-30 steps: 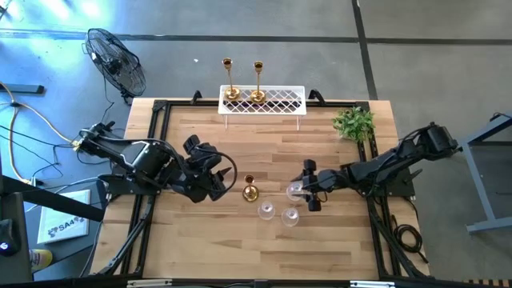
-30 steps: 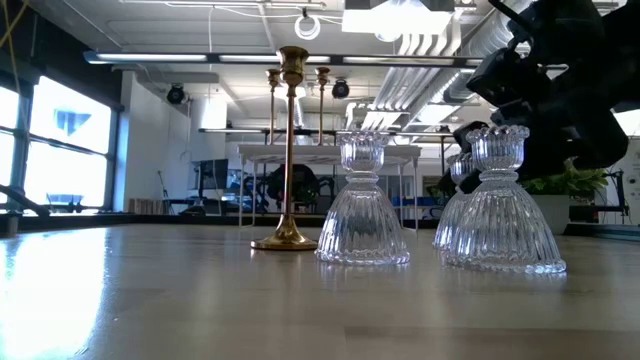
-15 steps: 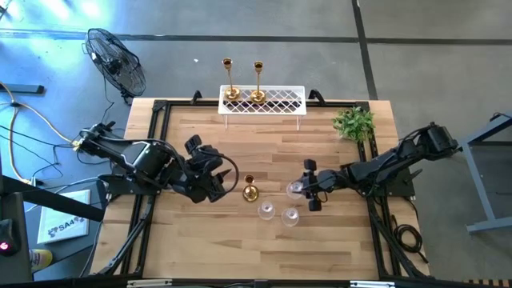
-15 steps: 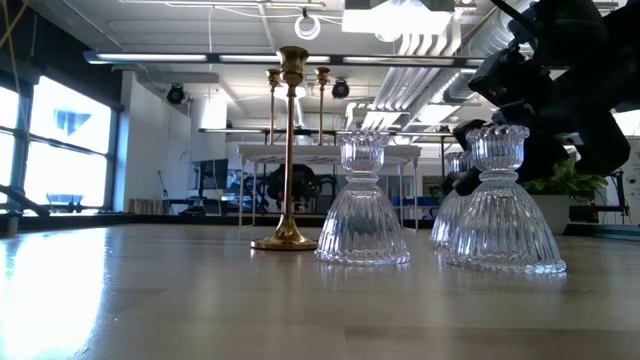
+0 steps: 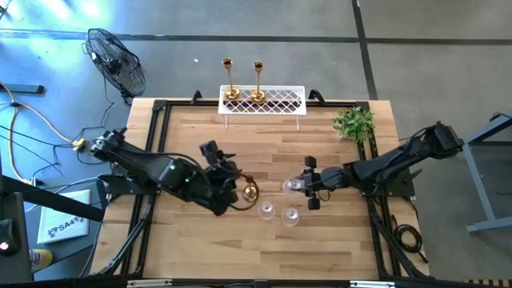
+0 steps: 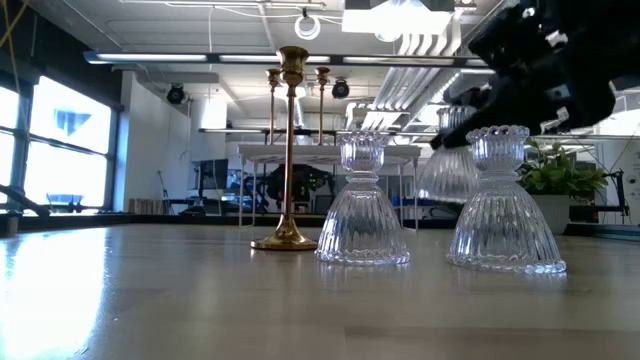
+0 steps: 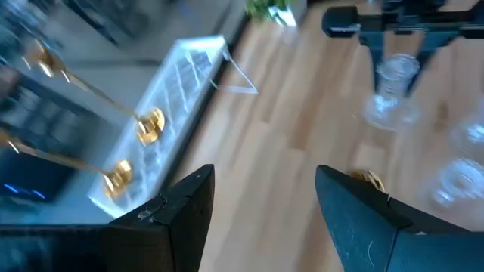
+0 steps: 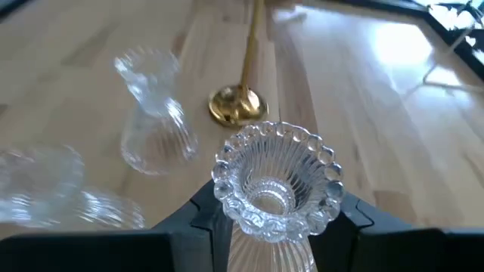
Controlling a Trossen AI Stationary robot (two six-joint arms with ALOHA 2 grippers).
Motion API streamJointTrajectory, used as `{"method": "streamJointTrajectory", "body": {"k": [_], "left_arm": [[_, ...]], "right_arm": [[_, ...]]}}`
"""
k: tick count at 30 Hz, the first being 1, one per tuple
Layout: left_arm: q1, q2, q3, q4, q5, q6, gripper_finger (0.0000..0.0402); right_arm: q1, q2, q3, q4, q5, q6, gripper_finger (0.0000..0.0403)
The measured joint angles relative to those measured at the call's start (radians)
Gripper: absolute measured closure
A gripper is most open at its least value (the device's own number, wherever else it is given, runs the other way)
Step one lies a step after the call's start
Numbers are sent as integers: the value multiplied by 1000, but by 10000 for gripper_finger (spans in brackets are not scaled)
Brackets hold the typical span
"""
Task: Pick & Place candle stick holders
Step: Put the top glass candle holder on the shelf
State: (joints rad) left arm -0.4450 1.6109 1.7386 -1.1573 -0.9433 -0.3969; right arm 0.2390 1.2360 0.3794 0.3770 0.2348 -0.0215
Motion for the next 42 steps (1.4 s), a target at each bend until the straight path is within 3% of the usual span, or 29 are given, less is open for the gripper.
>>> {"method": "streamJointTrajectory", "body": {"k": [5, 8, 16, 19, 24, 31, 34, 38, 42], "left_arm": [[0, 63, 0, 137, -60, 178, 177], [0, 80, 0, 253, -42, 274, 177], [0, 125, 1, 599, 242, 518, 177], [0, 127, 1, 658, 374, 617, 176], [0, 127, 1, 704, 485, 713, 176], [1, 127, 1, 754, 464, 725, 175], [1, 127, 1, 760, 448, 704, 159], [1, 127, 1, 712, 581, 795, 127], [0, 134, 2, 714, 605, 846, 111]], "right_arm": [[-1, -134, 43, -118, 8, -27, 282], [0, -200, 56, -190, 17, -38, 282], [0, -307, 77, -257, 3, -51, 282], [0, -319, 78, -261, 1, -51, 282], [0, -319, 78, -284, 1, -48, 282], [0, -320, 78, -289, -2, -48, 282], [0, -320, 78, -291, -2, -46, 282], [0, -320, 78, -291, -2, -40, 282], [0, -320, 78, -291, 1, -44, 282]]}}
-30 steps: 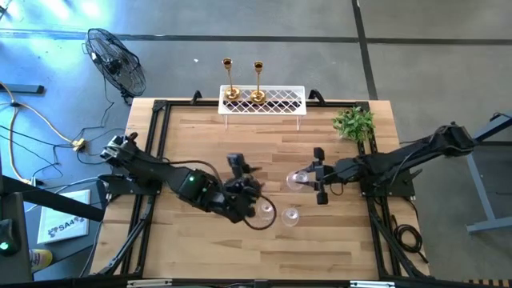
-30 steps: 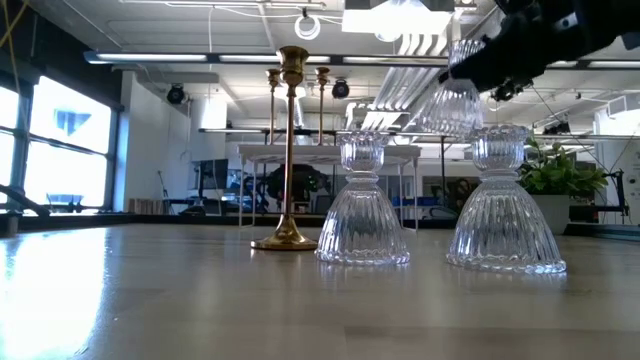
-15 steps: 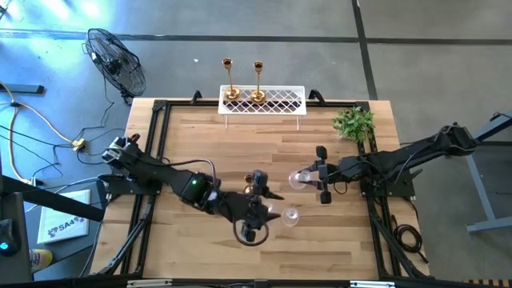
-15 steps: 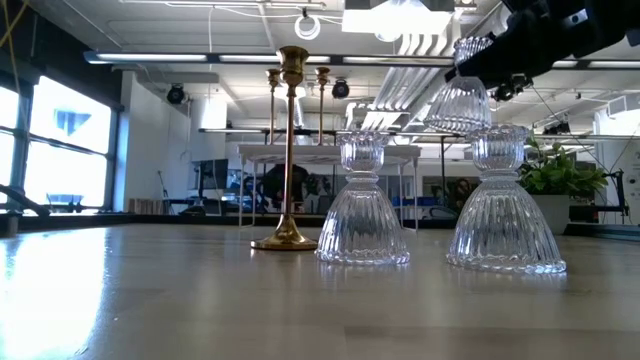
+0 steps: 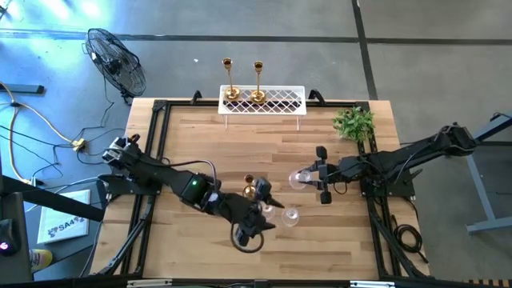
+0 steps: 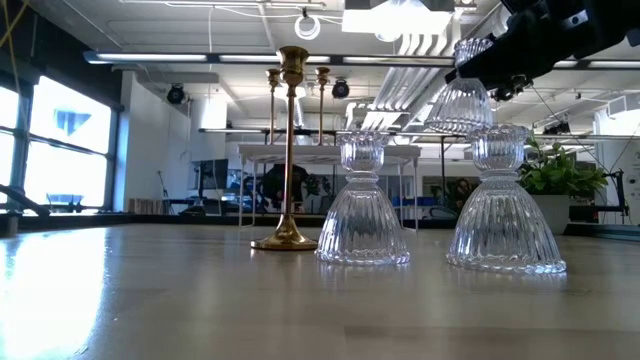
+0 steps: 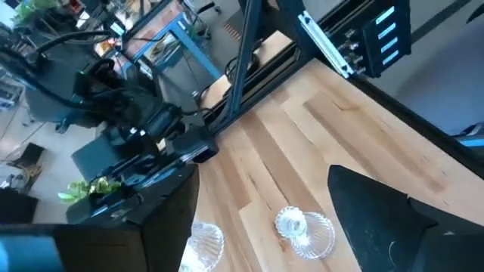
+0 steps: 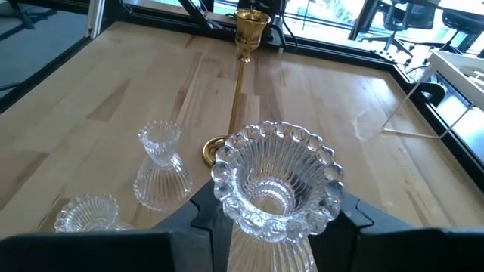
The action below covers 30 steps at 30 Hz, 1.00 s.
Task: Pick & Place candle stick holders
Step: Put the top glass candle holder on the shelf
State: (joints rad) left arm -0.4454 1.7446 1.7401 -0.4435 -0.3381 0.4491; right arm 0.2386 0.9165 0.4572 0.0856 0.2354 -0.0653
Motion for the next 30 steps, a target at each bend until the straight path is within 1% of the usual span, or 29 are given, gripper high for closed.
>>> {"method": "streamJointTrajectory", "body": {"k": [3, 6, 8, 13, 15, 17, 19, 20, 22, 24, 25, 26, 28, 30], "left_arm": [[0, 4, -2, -3, -59, -9, 108], [1, 3, -1, 1, -55, -37, 108], [1, 3, -1, 0, -12, -76, 108], [0, 3, -1, 4, 145, -164, 108], [0, 3, -1, 45, 175, -142, 108], [0, 3, -1, 93, 163, -112, 108], [0, 2, 0, 125, 107, -117, 108], [0, 3, 0, 141, 54, -130, 108], [-1, 3, 0, 169, -107, -198, 107], [0, 7, 1, 161, -267, -211, 107], [0, 12, 1, 147, -340, -212, 107], [1, 20, 1, 140, -390, -222, 107], [1, 40, 0, 153, -449, -225, 107], [0, 51, -1, 166, -467, -195, 107]], "right_arm": [[0, 0, 0, 0, 11, -3, 282], [0, 0, 0, 0, 16, -10, 282], [0, 0, 0, 0, 14, -18, 282], [0, 0, 0, 0, 13, -23, 282], [0, 0, 0, 1, 13, -25, 282], [0, 0, 0, 0, 13, -29, 282], [0, 0, 0, 1, 12, -29, 282], [0, 0, 0, 1, 12, -29, 282], [0, 0, 0, 0, 12, -29, 282], [0, 0, 0, 1, 12, -25, 282], [0, 0, 0, 0, 12, -25, 282], [0, 0, 0, 0, 8, -25, 282], [0, 0, 0, 0, 1, -22, 282], [0, 0, 0, -1, -3, -19, 282]]}}
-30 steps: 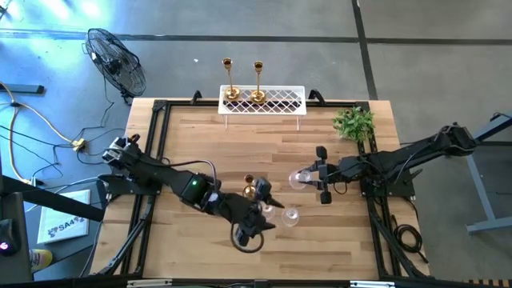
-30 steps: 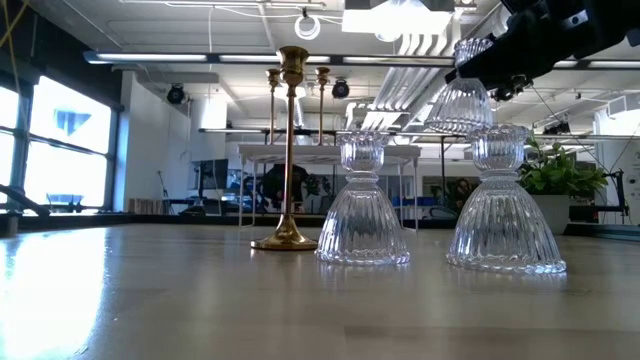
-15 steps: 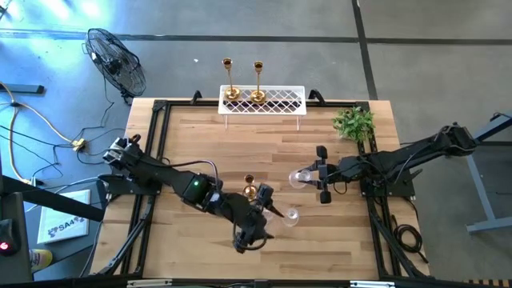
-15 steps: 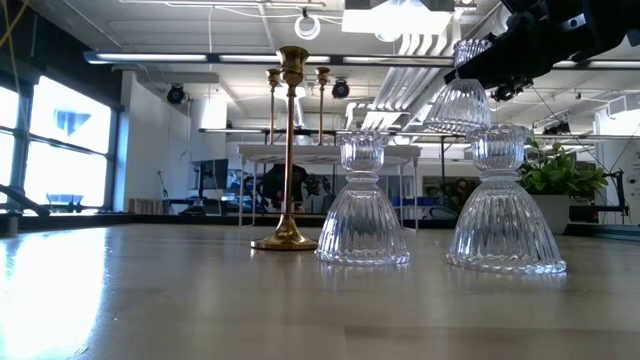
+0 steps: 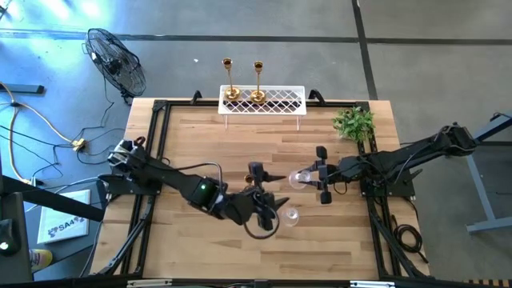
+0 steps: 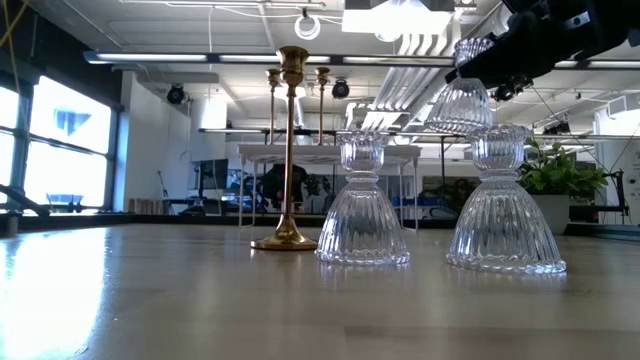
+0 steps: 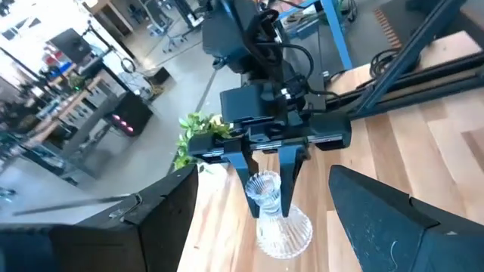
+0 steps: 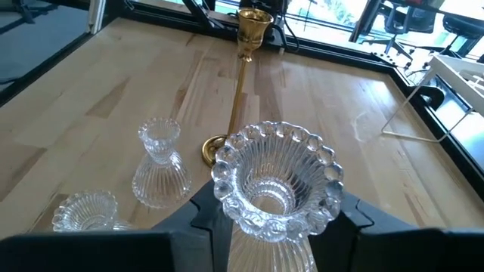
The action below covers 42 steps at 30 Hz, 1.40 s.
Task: Pick & Place candle stick holders
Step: Put the top glass candle holder on the shelf
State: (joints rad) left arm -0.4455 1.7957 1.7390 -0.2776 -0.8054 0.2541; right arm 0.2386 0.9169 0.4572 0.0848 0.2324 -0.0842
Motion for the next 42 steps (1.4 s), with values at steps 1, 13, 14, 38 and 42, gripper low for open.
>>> {"method": "streamJointTrajectory", "body": {"k": [1, 13, 14, 38, 42], "left_arm": [[-1, 5, 0, 13, -4, 1, 107], [0, 9, 0, 22, -62, -154, 107], [0, 9, 0, 21, -41, -154, 107], [0, 9, 2, -61, 13, -382, 75], [0, 9, 2, -61, 23, -382, 14]], "right_arm": [[0, 0, 0, -2, -1, 1, 282], [0, 0, 0, -14, -1, 13, 282], [0, 0, 0, -15, -1, 16, 282], [0, 0, 0, -19, -19, 24, 282], [0, 0, 0, -21, -19, 24, 282]]}}
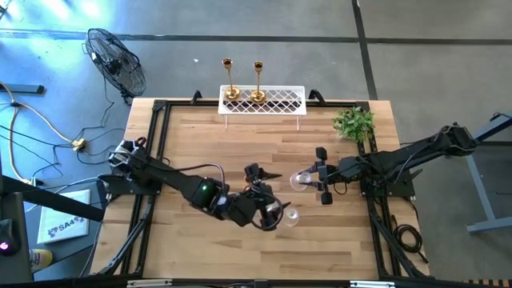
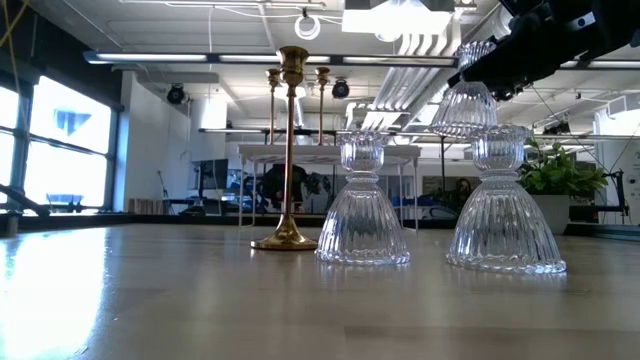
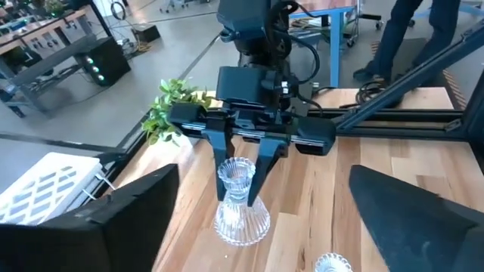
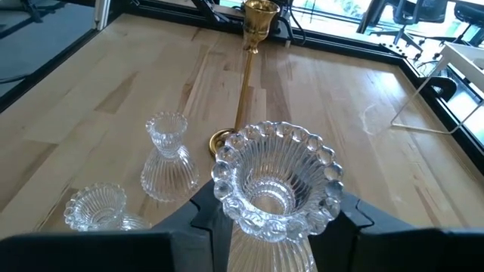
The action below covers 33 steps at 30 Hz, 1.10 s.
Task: Pick & Place candle stick holders
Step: Put the top glass candle holder on the shelf
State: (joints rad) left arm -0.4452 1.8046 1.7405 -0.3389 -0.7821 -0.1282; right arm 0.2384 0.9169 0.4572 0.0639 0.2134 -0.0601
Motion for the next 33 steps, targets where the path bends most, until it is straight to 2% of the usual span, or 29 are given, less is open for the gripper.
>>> {"method": "streamJointTrajectory", "body": {"k": [3, 8, 12, 25, 33], "left_arm": [[0, 0, 0, 0, -3, 0, 15], [0, 0, 0, -3, -86, 4, 8], [0, 0, 0, -3, -80, 12, 6], [0, 0, -2, 3, 303, 15, 11], [7, 0, -2, 59, 306, -6, 11]], "right_arm": [[0, 0, 0, 0, 0, 0, 282], [0, 0, 0, 0, -4, 0, 282], [0, 0, 0, 0, -3, -1, 282], [0, 0, 0, -1, -12, -9, 282], [0, 0, 0, -1, -23, 0, 282]]}}
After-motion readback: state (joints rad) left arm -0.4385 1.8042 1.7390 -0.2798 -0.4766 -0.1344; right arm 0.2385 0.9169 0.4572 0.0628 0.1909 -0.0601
